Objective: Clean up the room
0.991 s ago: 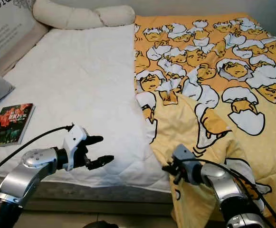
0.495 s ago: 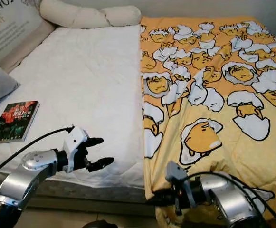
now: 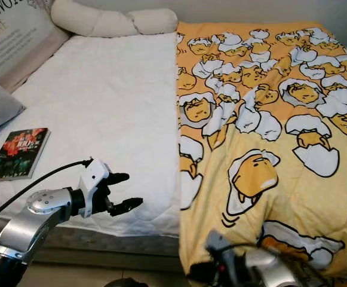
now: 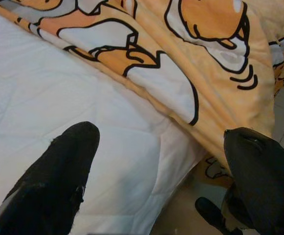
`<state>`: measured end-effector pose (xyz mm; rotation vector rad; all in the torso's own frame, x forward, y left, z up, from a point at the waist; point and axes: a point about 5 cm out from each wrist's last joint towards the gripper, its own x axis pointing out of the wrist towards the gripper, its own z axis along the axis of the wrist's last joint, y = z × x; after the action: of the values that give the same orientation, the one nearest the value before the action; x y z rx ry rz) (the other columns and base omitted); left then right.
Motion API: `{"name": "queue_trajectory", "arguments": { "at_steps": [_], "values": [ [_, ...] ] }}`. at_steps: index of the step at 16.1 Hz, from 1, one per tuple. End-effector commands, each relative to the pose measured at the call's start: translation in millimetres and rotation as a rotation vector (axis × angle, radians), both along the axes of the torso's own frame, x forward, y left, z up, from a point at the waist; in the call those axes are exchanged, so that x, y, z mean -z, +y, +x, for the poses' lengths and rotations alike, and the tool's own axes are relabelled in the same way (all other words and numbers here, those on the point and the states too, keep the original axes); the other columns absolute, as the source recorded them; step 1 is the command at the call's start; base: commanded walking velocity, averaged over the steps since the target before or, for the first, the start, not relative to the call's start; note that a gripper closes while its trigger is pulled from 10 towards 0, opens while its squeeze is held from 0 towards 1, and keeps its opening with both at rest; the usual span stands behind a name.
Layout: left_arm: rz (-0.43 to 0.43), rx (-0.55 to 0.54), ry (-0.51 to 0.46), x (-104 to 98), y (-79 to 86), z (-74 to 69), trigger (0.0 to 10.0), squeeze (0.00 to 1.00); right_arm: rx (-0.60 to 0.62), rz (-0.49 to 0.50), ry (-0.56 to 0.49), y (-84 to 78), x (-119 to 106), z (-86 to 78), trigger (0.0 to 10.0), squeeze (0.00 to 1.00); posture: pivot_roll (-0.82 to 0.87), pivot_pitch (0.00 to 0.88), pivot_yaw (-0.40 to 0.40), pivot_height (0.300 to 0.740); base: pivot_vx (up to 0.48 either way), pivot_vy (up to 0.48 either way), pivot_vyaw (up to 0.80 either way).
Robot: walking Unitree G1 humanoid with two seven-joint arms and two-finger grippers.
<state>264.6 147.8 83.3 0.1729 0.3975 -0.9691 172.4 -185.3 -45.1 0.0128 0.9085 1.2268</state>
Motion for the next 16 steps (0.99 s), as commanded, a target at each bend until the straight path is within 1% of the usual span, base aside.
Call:
{"name": "queue_trajectory", "arguments": {
  "at_steps": [1,2,3,5,6,7,8,9,10,11,12,13,14,15,16],
  "values": [
    [0.013,-0.004,-0.011,-3.2,3.3,2.8,10.0,0.01,0.019,-0.027,-0.03,2.8,3.9,3.1,10.0,1.0,-0.06,0.0,0.112,0.74,0.0,0.0,0.0],
    [0.013,-0.004,-0.013,-3.5,3.5,3.0,10.0,0.02,0.038,-0.044,-0.036,4.5,6.0,5.3,10.0,1.0,-0.06,0.0,0.112,0.74,0.0,0.0,0.0],
    [0.016,-0.007,-0.016,-3.5,3.8,3.0,10.0,0.02,0.07,-0.057,-0.065,5.4,5.5,11.0,10.0,1.0,-0.06,0.0,0.109,0.74,0.0,0.0,0.0],
    [0.015,-0.029,-0.031,-3.9,5.1,3.3,10.0,0.02,0.147,-0.085,-0.157,4.5,0.0,27.2,10.0,1.0,-0.05,0.0,0.106,0.74,0.0,0.0,0.0],
    [0.016,-0.079,-0.063,-3.9,6.9,5.6,10.0,0.02,0.292,-0.111,-0.315,-9.5,-19.2,59.1,10.0,1.0,-0.05,0.0,0.102,0.74,0.0,0.0,0.0],
    [0.013,-0.112,-0.07,-3.6,7.6,7.8,10.0,0.02,0.428,-0.089,-0.4,-20.1,-34.9,79.0,10.0,1.0,-0.05,0.0,0.097,0.74,0.0,0.0,0.0],
    [0.005,-0.175,-0.099,-5.0,7.5,13.0,10.0,0.02,0.642,-0.012,-0.566,-32.0,-71.0,116.0,10.0,1.0,-0.05,0.0,0.091,0.74,0.0,0.0,0.0],
    [-0.004,-0.192,-0.114,-6.5,6.4,14.8,10.0,0.02,0.693,0.104,-0.626,-33.3,-96.4,134.5,10.0,1.0,-0.05,0.0,0.089,0.74,0.0,0.0,0.0],
    [-0.008,-0.208,-0.123,-7.4,5.9,16.2,10.0,0.02,0.722,0.162,-0.686,-36.0,-113.2,141.8,10.0,0.85,-0.05,0.0,0.087,0.74,0.0,0.0,0.0],
    [-0.012,-0.247,-0.147,-8.8,5.2,19.0,10.0,0.03,0.757,0.208,-0.804,-32.9,-137.6,144.8,10.0,0.0,-0.05,0.0,0.087,0.74,0.0,0.0,0.0],
    [-0.015,-0.289,-0.163,-9.2,4.5,21.2,10.0,0.02,0.826,0.215,-0.853,-27.3,-149.4,146.3,10.0,0.0,-0.05,0.0,0.087,0.74,0.0,0.0,0.0],
    [-0.022,-0.314,-0.179,-10.0,3.8,22.3,10.0,0.02,0.857,0.209,-0.846,-21.4,-150.6,146.8,10.0,0.0,-0.05,0.0,0.082,0.74,0.0,0.0,0.0],
    [-0.041,-0.355,-0.192,-10.6,1.8,23.6,10.0,0.02,0.911,0.145,-0.83,-10.4,-146.8,146.9,10.0,0.0,-0.04,0.0,0.079,0.74,0.0,0.0,0.0],
    [-0.058,-0.389,-0.198,-10.8,0.1,23.4,10.0,0.02,0.978,0.082,-0.819,-5.7,-139.6,144.4,10.0,0.0,-0.04,0.0,0.074,0.74,0.0,0.0,0.0],
    [-0.066,-0.408,-0.203,-10.6,-1.1,22.5,10.0,0.02,1.02,0.068,-0.803,-0.8,-135.3,139.1,10.0,0.0,-0.04,0.0,0.069,0.74,0.0,0.255,0.0]
  ]
}}
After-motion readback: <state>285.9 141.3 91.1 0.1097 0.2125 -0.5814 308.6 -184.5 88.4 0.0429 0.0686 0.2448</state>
